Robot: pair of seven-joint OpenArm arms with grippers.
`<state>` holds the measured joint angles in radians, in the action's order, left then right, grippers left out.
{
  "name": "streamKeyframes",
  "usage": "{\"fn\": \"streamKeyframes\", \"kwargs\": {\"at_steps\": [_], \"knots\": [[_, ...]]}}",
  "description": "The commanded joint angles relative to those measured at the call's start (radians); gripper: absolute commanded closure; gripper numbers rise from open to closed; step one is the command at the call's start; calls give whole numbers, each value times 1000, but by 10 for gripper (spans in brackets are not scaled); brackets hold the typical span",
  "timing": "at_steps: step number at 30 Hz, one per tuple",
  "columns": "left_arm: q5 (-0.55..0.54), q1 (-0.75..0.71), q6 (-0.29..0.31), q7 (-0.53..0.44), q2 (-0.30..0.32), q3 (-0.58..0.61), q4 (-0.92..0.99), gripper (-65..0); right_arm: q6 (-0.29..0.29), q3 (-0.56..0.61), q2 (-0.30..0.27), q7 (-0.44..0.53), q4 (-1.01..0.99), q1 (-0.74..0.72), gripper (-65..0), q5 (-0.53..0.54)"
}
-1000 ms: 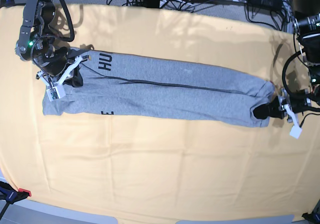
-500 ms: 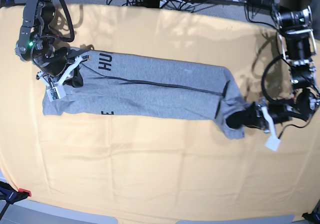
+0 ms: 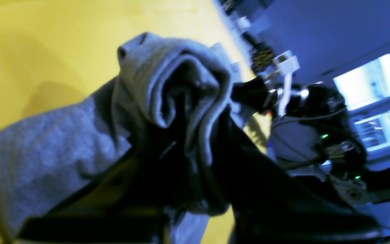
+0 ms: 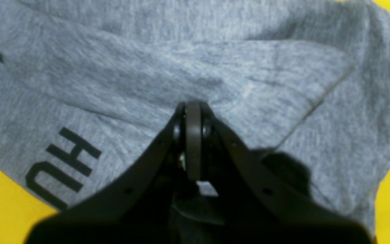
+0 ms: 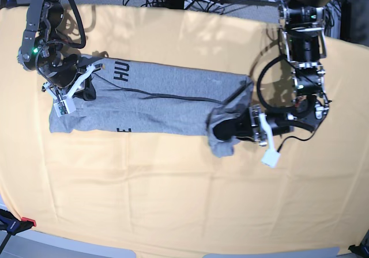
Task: Layout the t-shirt on the table in an organized manner, then fold the t-shirt properly
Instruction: 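Fold the held end over toward the right gripper with the left gripper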
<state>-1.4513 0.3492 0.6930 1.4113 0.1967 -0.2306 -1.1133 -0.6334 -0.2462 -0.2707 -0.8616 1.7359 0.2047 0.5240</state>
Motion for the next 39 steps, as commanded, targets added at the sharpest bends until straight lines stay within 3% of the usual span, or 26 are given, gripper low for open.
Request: {"fn": "streamKeyframes", "kwargs": {"at_steps": [1,9,15,16,19,21,25,30,39], "knots": [[-32,27,5,-15,-11,-5,-19,0,-7,-2,-9,-6,8,-5,0,0],[-32,27,5,-15,-99,8,-18,0,-7,-2,-9,-6,8,-5,0,0],[-32,25,5,-15,-105,95,-18,0,-7,-2,-9,-7,8,-6,0,0],[-32,25,5,-15,-105,105,-18,-46,-7,-2,-9,-7,8,-6,0,0],[-32,25,5,-15,-105,128,-18,-354,-7,-2,-9,-7,8,-6,0,0],[-32,25,5,-15,-105,132,-18,-474,-7,-2,-9,-7,8,-5,0,0],[-32,36,5,-15,-105,131,-18,-479,-7,-2,-9,-7,8,-6,0,0],[-32,67,-66,-15,-105,131,-18,-479,-7,-2,-9,-7,8,-5,0,0],[-32,114,-49,-15,-82,130,-19,-479,-6,-2,-9,-8,8,-5,0,0]]}}
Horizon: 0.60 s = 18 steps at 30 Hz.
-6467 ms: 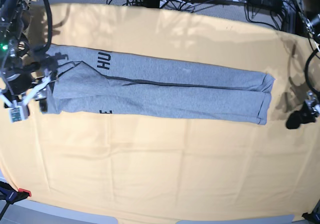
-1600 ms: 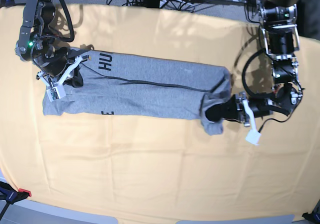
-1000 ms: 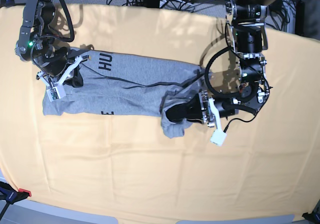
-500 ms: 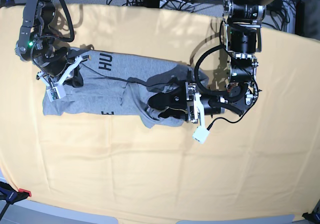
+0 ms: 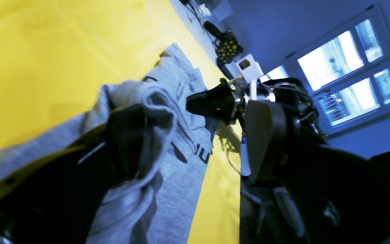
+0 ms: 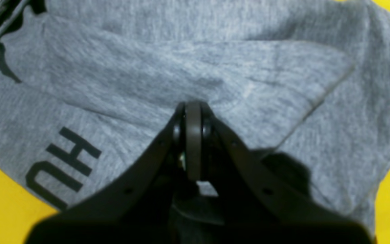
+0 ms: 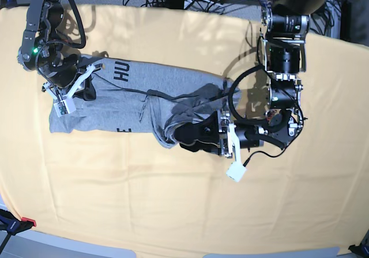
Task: Layout the t-shirt on the table in an organized manner, then fold the t-shirt properly
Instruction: 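Fold the held end over toward the right gripper with the left gripper, then press the folded end flat and withdraw the left gripper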
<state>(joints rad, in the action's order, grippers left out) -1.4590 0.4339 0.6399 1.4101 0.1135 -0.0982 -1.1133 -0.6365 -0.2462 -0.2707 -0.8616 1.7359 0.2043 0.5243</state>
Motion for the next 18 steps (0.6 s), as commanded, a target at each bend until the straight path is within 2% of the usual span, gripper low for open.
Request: {"fn": "streamKeyframes", "kwargs": {"at_steps": [1,3,8,10,11,13,14,18], "knots": [[-25,32,18,-14,3,-2,-19,-479,-3,-2,-9,-8,8,-5,0,0],[-25,36,58,-14,22,-2,-19,-479,-4,-2,-9,-8,8,-5,0,0],[-25,71,58,-14,101,-3,-19,-459,-4,-2,-9,-8,8,-5,0,0],[-25,84,58,-14,141,-3,-19,-380,-4,-2,-9,-8,8,-5,0,0],[-25,89,58,-14,162,-3,-19,-300,-3,-2,-9,-8,8,-5,0,0],[-25,96,58,-14,201,-3,-19,-62,-3,-2,-9,-7,8,-5,0,0],[-25,96,58,-14,217,-3,-19,0,-3,-2,-9,-7,8,-5,0,0],[33,95,58,-14,235,-4,-19,0,-3,-2,-9,-7,8,-5,0,0]]}}
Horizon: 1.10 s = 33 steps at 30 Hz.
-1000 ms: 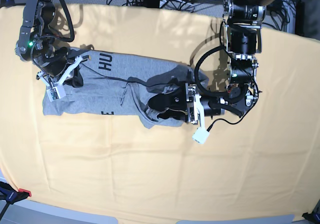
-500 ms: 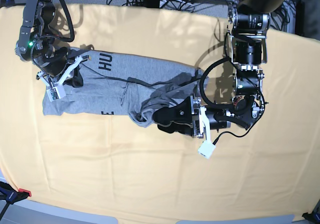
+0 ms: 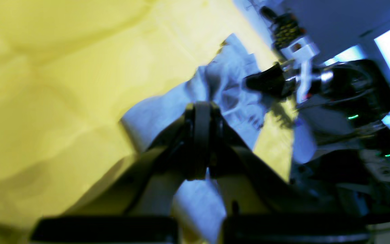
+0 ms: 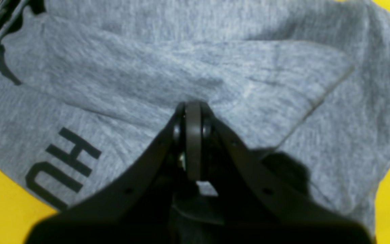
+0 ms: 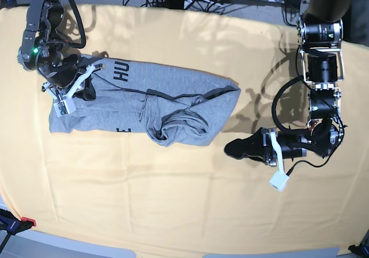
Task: Layout the t-shirt on the table in an organized manner, then fold the t-shirt properly
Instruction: 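Press the folded end flat and withdraw the left gripper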
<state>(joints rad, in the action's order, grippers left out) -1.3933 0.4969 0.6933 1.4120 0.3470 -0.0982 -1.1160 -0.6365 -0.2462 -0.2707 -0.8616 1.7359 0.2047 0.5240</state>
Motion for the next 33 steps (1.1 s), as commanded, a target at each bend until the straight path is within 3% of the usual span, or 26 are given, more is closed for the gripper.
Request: {"fn": "streamKeyframes", "kwargs": {"at_steps": [1,8,16,23,27,33], "knots": [[-1,32,5,-16,1,-4,-16,0,-4,-2,-9,-7,8,-5,0,0],[222,30,-10,-24,-27,-4,-16,0,-3,-2,-9,-6,8,-6,0,1],[291,30,-5,-16,-125,0,-16,0,-3,-2,-9,-8,8,-5,0,0],[373,30,-6,-23,-154,0,-16,0,-3,-2,-9,-11,8,-6,0,0],[356,29,-6,-16,-165,0,-16,0,-3,-2,-9,-11,8,-6,0,1],[95,29,5,-16,-167,37,-16,0,-3,-2,-9,-10,8,-6,0,0]]}}
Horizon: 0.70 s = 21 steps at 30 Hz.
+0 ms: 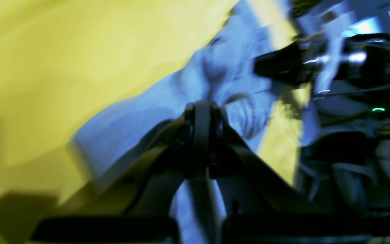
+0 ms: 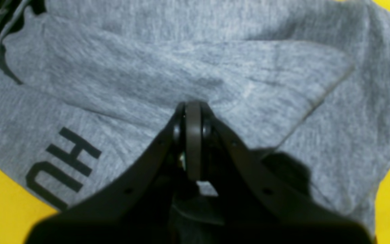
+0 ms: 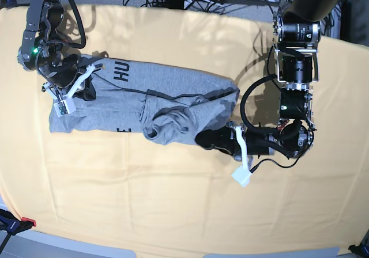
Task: Layout the t-shirt on the table in an organized manner, then fold the t-shirt properly
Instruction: 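Press the folded end flat and withdraw the left gripper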
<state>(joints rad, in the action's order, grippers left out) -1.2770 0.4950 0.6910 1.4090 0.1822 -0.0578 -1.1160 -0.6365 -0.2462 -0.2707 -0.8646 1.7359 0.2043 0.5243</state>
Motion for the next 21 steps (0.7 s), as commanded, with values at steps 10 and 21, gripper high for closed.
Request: {"fn": "streamKeyframes", "kwargs": {"at_steps": [10,21], "knots": [[-151,-2,7,-13,-2,339,-16,0,-3,-2,-9,-3,8,-5,0,0],[-207,116,-10,-13,37,243,-16,0,-5,-2,-9,-1,10,-13,0,3]]}}
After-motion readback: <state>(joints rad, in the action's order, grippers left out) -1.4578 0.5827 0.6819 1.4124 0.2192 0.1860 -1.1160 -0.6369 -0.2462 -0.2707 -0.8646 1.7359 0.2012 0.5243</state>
